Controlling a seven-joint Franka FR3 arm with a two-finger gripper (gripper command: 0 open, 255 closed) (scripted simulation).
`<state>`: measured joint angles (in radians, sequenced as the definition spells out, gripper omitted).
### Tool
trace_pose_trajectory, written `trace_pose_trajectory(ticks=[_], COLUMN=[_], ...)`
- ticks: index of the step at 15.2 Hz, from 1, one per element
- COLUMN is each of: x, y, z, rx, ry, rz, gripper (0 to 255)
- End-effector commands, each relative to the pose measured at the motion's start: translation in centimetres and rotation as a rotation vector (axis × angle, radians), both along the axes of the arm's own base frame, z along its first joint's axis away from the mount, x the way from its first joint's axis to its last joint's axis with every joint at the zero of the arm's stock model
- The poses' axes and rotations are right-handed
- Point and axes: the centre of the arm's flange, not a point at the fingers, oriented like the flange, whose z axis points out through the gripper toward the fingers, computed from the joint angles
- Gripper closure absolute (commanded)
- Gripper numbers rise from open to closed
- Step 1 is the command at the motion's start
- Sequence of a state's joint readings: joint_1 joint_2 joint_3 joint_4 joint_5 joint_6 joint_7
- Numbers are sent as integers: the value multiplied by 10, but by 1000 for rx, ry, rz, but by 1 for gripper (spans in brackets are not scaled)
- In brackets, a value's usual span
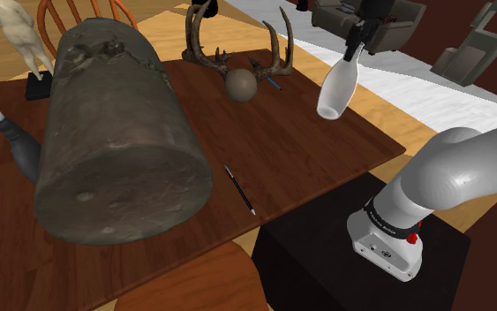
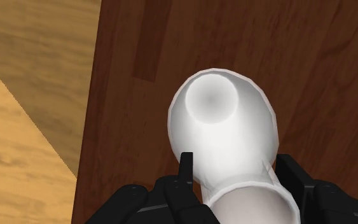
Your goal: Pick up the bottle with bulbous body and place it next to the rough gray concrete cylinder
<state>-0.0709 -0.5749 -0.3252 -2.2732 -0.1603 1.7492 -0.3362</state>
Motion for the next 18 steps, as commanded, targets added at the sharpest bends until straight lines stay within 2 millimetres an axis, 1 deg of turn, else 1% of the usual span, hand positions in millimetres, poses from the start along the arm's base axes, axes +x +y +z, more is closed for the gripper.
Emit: trace_pose_trajectory(ticks=[1,18], x=[1,1], y=[0,0], z=[11,101], rx=[0,0], ry=[0,0], rz=[0,0], gripper=[255,255])
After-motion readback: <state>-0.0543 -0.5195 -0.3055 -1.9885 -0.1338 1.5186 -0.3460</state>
